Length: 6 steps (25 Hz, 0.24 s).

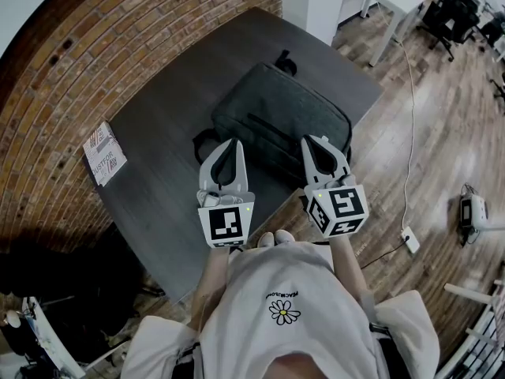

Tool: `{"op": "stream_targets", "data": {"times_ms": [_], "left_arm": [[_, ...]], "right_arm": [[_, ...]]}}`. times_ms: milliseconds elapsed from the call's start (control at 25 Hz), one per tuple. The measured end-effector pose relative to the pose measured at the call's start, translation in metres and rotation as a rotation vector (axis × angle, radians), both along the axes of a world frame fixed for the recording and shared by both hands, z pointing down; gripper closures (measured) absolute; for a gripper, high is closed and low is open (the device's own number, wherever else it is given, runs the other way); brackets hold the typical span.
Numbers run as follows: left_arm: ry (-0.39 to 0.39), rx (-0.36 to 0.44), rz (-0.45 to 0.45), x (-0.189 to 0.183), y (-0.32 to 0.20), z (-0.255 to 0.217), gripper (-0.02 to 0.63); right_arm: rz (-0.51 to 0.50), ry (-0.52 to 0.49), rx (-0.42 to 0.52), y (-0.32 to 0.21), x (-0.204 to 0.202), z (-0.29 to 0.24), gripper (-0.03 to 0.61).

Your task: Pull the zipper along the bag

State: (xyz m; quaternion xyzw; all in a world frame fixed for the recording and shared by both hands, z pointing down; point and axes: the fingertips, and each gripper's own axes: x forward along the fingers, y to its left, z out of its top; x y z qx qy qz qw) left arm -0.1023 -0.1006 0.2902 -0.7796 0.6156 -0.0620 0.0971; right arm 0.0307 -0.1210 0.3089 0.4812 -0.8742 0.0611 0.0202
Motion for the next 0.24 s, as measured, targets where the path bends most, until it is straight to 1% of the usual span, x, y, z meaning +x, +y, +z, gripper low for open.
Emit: {"op": "stream_targets", "data": {"times_ms": [240], "left_arm": [[0.009,0.005,-0.022,-0.009,0.001,-0.0022,0.614]], "right_arm": [[0.004,0.011,0.001,0.0018,0.0017,0.0013,0.578]]}}
